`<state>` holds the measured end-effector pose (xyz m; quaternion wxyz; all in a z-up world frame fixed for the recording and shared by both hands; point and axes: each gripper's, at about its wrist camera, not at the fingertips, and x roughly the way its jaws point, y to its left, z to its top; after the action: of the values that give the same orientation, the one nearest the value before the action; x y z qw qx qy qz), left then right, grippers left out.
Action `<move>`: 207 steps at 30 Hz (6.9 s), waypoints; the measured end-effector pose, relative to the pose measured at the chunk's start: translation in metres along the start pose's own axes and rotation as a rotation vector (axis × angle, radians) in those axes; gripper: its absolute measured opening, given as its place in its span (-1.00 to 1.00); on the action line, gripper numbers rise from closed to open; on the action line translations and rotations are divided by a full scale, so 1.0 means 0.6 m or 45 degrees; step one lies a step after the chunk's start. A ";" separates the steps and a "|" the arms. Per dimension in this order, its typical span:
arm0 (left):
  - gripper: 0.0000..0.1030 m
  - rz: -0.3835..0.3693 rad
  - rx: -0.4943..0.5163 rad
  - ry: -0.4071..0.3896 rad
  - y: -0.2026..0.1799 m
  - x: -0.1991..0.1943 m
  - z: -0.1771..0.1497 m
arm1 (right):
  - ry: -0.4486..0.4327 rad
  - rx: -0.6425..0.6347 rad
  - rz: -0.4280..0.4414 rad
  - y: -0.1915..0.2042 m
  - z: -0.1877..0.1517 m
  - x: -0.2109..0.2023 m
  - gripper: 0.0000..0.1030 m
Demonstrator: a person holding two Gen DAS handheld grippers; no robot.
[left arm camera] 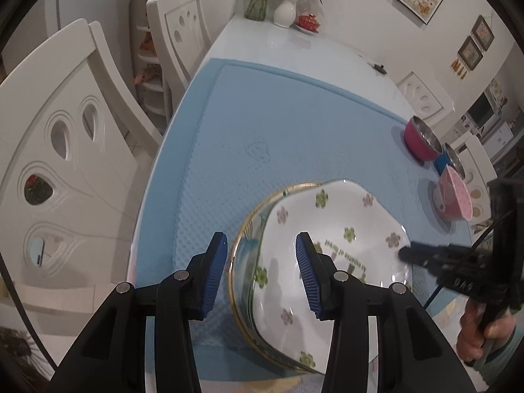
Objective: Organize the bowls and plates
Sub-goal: 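Move the right gripper to the rim of the pink cartoon bowl, then close the right gripper on the pink bowl rim, then carry the pink bowl to the middle of the mat and release it, then move the right gripper to the red steel bowl and grasp its rim, then carry the red steel bowl and lower it into the pink bowl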
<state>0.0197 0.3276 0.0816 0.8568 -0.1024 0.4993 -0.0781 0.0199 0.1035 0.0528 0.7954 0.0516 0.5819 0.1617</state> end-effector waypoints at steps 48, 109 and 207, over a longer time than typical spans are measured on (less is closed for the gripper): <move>0.21 -0.327 0.186 0.130 -0.559 0.196 0.123 | -0.204 0.475 -0.113 -0.535 0.036 -0.208 0.39; -0.62 -0.152 0.207 0.303 -0.476 0.197 -0.003 | 0.090 0.331 -0.009 -0.400 -0.005 -0.064 -0.72; -0.52 -0.307 0.543 0.185 -0.571 0.100 0.168 | -0.003 0.580 0.048 -0.407 0.067 -0.203 -0.54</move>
<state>0.1263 -0.0081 0.1666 0.8053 0.0277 0.5162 -0.2903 0.0731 -0.1608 0.1106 0.7606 0.2410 0.6014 0.0410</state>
